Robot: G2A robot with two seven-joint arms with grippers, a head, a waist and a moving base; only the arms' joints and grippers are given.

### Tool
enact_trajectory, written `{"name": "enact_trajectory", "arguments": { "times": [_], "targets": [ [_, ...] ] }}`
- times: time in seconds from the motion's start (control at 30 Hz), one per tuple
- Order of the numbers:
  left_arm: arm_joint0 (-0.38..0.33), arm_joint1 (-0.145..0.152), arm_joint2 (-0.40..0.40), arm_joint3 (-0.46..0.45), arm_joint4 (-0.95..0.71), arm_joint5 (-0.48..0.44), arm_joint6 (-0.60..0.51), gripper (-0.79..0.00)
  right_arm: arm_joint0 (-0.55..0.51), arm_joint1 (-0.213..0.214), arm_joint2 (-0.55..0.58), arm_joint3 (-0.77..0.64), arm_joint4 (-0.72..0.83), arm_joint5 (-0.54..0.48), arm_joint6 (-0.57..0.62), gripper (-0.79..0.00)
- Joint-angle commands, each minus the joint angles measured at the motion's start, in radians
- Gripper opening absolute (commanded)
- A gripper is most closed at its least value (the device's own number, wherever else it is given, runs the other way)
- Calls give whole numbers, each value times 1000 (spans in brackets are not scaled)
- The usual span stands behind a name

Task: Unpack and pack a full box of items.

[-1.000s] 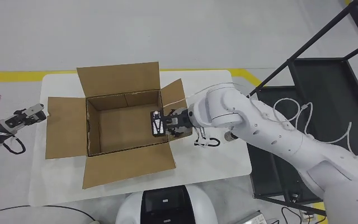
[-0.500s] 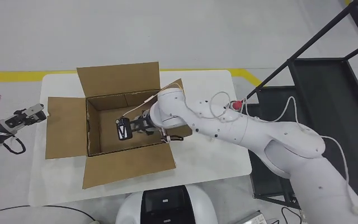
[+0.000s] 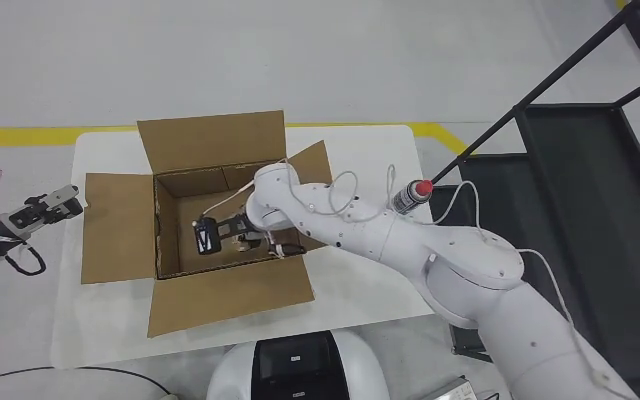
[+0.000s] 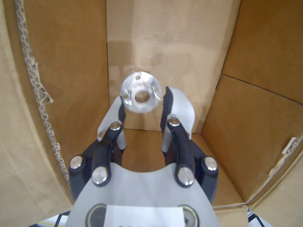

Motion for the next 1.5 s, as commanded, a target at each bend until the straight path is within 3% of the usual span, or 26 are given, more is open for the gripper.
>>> {"name": "enact_trajectory", "arguments": {
  "times": [0.0, 0.2, 0.43, 0.63, 0.83, 1.0, 1.07, 1.47],
  "targets": [
    [0, 0, 0, 0, 0, 0, 0, 0, 8, -6, 13, 23, -13, -3, -34, 0],
    [0, 0, 0, 0, 0, 0, 0, 0, 33, 12, 98, 6, -28, -60, -220, 0],
    [0, 0, 0, 0, 0, 0, 0, 0, -18, 100, 255, -151, -14, -104, -306, 0],
    [0, 0, 0, 0, 0, 0, 0, 0, -171, 202, 443, -387, 23, -98, -253, 0],
    [0, 0, 0, 0, 0, 0, 0, 0, -416, 304, 678, -657, 55, -86, -124, 0],
    [0, 0, 0, 0, 0, 0, 0, 0, -604, 361, 840, -827, 90, -95, -25, 0],
    [0, 0, 0, 0, 0, 0, 0, 0, -645, 373, 879, -863, 107, -106, -15, 0],
    [0, 0, 0, 0, 0, 0, 0, 0, -645, 373, 879, -863, 107, -106, -15, 0]
  ]
}}
